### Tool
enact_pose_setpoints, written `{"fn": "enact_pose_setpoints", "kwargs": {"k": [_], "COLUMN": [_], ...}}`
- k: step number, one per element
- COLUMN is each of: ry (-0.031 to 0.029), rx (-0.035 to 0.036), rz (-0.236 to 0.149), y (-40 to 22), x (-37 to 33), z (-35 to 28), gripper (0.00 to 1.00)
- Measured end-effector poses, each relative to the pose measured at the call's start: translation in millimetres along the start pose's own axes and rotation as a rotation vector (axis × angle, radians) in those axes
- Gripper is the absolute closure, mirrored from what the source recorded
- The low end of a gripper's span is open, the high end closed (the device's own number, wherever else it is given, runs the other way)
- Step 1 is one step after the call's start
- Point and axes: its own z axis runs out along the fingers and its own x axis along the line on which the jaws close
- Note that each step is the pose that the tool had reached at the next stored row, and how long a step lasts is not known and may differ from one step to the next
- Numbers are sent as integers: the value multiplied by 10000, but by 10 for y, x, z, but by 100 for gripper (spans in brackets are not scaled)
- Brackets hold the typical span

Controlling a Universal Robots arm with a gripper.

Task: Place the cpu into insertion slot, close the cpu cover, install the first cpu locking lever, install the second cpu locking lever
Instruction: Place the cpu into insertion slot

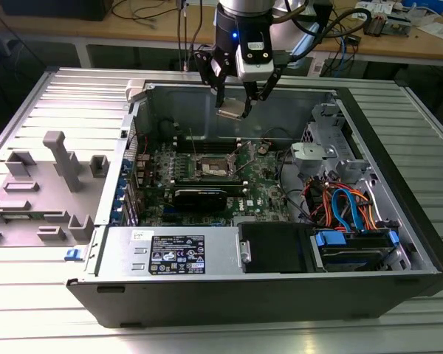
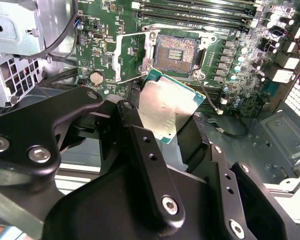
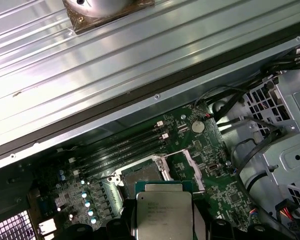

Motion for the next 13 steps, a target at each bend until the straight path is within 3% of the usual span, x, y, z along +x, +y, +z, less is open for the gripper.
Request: {"fn": "enact_pose_setpoints", "kwargs": {"k": [7,13], "ry": [-35,-100], "rx": [-8,-23], "rz": [419,1205], "y": [0,-1], "x": [0,0], "z": [4,10], "gripper": [46,46]}}
